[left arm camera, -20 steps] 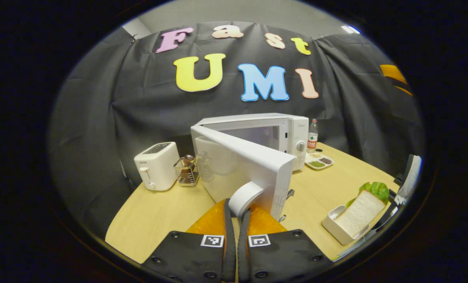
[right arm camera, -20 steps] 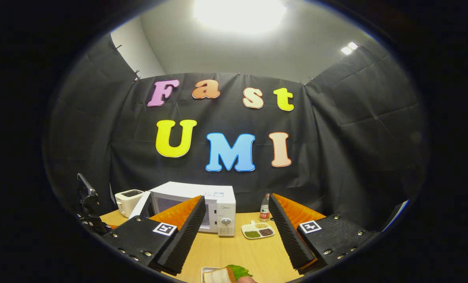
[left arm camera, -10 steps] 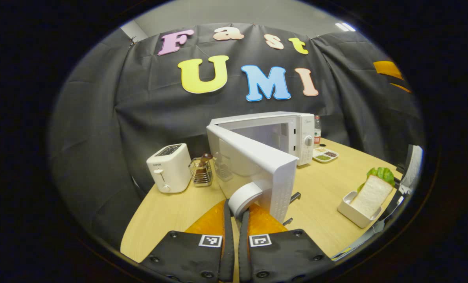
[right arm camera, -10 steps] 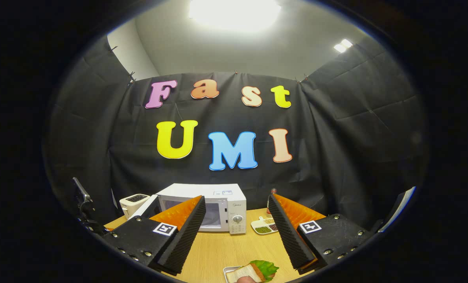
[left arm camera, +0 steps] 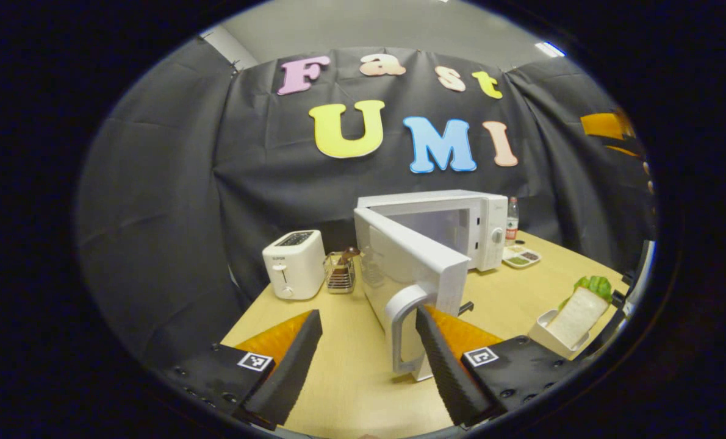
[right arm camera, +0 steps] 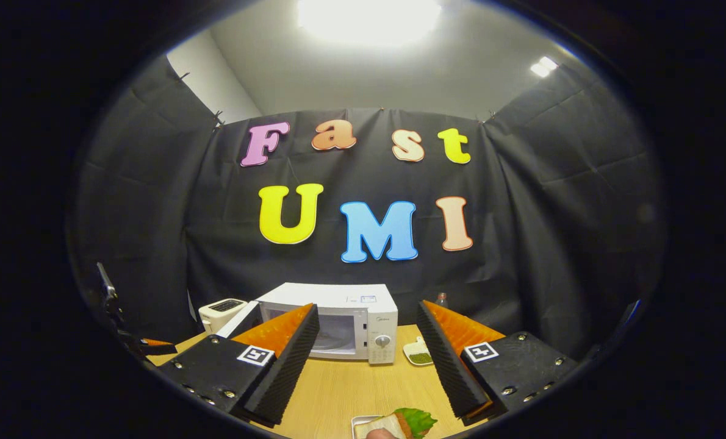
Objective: Open the microwave oven with the left hand, put the food in, and close the microwave oven.
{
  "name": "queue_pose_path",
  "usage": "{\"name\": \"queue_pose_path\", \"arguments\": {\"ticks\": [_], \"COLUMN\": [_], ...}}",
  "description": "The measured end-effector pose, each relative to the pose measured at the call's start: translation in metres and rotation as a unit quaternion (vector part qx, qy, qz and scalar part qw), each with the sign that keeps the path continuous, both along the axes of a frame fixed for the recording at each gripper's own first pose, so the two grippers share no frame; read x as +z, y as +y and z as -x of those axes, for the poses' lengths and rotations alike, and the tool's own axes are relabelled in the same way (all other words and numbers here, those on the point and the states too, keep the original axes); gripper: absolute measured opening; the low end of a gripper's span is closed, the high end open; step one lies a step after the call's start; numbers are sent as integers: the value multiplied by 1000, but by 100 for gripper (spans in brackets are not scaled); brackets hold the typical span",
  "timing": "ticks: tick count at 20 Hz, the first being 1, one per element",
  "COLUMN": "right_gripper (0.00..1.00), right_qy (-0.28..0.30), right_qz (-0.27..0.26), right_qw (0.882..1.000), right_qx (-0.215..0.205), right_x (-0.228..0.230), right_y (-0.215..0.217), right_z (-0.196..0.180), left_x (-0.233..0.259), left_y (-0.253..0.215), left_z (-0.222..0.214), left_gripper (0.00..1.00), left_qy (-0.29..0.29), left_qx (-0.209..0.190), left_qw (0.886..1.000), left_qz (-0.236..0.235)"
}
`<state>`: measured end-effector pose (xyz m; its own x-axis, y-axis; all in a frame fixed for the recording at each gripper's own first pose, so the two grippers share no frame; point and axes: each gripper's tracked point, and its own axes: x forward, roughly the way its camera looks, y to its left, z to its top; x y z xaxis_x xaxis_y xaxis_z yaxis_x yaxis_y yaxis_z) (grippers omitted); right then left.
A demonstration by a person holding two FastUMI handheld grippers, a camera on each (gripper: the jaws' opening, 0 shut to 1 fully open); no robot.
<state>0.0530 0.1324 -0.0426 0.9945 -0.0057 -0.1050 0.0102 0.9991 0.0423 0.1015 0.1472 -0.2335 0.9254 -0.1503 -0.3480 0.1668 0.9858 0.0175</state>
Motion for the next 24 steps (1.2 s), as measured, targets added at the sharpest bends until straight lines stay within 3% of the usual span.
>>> {"name": "queue_pose_path", "arguments": {"ticks": [10,11,12,14,21,22,24], "right_gripper": [98,98,98,98,98,98,98], "right_qy": [117,134,152,201,331,345,371], "right_qz": [-28,-33,-38,-48,-75,-83,-90], "right_qw": [991,988,985,974,930,924,912], "right_qx": [62,70,77,96,140,143,148], "right_x": [-63,-73,-86,-116,-209,-220,-239], "right_y": [-40,-43,-46,-48,-52,-50,-54], "right_z": [-9,-8,-7,0,24,28,36], "left_x": [164,177,187,203,235,236,240], "left_y": [-19,-20,-23,-27,-33,-33,-34], "left_z": [17,19,19,23,42,45,48], "left_gripper": [100,92,96,100,92,100,98], "left_qy": [-126,-135,-143,-156,-182,-183,-184], "left_qx": [57,61,64,70,90,95,104], "left_qw": [989,988,986,984,979,978,977], "left_qz": [51,53,54,52,32,29,27]}}
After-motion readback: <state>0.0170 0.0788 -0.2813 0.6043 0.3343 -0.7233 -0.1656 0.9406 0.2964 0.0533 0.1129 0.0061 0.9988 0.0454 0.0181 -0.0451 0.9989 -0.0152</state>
